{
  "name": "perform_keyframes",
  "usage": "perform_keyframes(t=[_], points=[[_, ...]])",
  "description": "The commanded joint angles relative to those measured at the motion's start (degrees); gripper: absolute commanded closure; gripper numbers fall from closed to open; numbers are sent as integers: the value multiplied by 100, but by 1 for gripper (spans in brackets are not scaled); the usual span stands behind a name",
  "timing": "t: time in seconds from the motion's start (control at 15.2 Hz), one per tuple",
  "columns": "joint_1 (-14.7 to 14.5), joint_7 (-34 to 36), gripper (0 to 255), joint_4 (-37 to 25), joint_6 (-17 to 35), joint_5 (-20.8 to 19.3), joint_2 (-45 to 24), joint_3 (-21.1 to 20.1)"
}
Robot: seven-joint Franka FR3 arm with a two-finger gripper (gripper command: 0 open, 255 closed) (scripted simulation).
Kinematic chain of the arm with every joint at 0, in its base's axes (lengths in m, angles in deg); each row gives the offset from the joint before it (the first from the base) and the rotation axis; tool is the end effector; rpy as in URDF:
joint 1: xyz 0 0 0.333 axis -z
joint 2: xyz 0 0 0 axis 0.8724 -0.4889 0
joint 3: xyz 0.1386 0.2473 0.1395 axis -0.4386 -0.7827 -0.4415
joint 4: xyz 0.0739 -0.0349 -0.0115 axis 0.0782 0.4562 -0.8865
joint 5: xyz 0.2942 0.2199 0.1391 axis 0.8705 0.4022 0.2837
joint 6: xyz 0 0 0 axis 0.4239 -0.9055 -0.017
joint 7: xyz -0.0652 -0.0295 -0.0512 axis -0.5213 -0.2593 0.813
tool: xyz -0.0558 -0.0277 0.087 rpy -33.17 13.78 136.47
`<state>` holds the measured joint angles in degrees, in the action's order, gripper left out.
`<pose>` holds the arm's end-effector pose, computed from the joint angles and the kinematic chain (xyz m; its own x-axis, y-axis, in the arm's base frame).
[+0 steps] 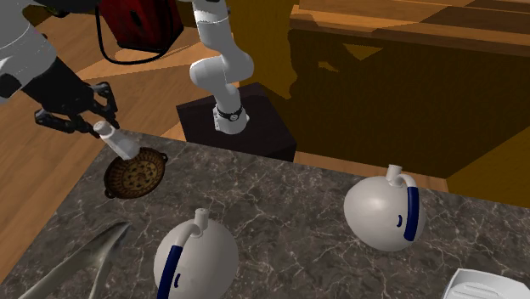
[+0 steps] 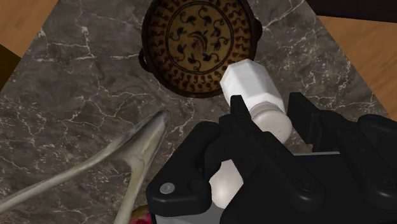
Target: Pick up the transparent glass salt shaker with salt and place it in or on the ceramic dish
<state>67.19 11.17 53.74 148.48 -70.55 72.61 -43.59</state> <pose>0.3304 -0.3656 0.6808 0.9871 0.1597 0.0070 0.1596 -0.9831 -0.0898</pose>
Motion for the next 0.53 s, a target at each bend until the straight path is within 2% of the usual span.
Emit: perform_keyframes(t=[0.0, 0.46], points=[[186, -601, 255, -483, -138, 204, -448, 410], [169, -468, 255, 359, 464, 16, -133, 296]])
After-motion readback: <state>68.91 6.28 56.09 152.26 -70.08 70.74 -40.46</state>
